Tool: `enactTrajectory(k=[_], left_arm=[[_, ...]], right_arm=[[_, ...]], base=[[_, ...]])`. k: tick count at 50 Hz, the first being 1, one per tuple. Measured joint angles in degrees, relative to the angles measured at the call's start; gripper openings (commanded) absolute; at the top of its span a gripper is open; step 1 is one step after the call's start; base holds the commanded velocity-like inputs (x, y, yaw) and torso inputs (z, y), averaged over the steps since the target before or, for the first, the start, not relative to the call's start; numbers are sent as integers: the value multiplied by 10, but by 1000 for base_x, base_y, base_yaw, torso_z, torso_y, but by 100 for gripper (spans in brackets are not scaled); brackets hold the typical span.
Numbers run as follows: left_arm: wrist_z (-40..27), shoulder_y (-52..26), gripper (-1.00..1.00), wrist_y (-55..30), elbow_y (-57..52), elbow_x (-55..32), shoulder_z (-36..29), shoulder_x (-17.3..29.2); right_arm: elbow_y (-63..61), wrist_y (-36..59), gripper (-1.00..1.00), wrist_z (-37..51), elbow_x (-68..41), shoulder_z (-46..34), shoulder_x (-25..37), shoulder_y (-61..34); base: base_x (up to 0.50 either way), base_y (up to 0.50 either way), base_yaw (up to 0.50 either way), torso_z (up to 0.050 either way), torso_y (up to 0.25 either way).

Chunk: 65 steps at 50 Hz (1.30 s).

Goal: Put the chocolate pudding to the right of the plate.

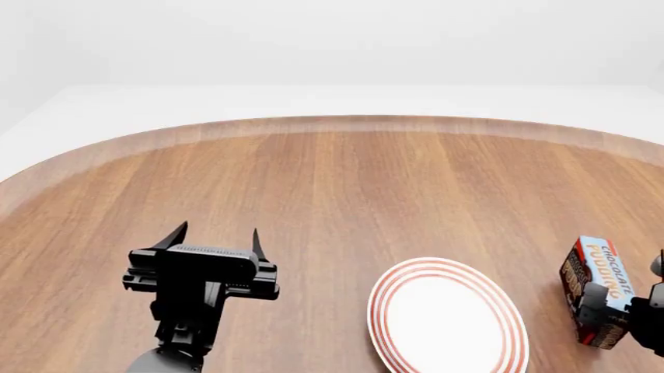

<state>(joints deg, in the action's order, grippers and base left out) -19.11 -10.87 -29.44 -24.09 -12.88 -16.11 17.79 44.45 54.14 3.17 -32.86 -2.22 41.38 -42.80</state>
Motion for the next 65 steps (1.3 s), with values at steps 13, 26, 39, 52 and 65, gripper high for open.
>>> enactTrajectory(k=[13,26,39,52,65], left_arm=[[-1,0,100,2,3,-2,-2,1],[-3,-2,100,2,4,-4,-4,3],[-5,-2,100,4,5,-6,-5,4],[-7,-3,100,4,5,-9,-6,5],[-9,-5,100,1,1,-12,-6,7]], right_arm=[[-12,-3,100,-11,7,-11,0,2],[-55,12,100,-6,-4,-1,8,13],[-185,55,100,39,-48,62,35,32],[-261,73,100,52,-78,95,46,41],[-378,73,100,66,-115,148,44,99]], base=[[0,0,0,0,0],[0,0,0,0,0],[0,0,0,0,0],[0,0,0,0,0],[0,0,0,0,0]])
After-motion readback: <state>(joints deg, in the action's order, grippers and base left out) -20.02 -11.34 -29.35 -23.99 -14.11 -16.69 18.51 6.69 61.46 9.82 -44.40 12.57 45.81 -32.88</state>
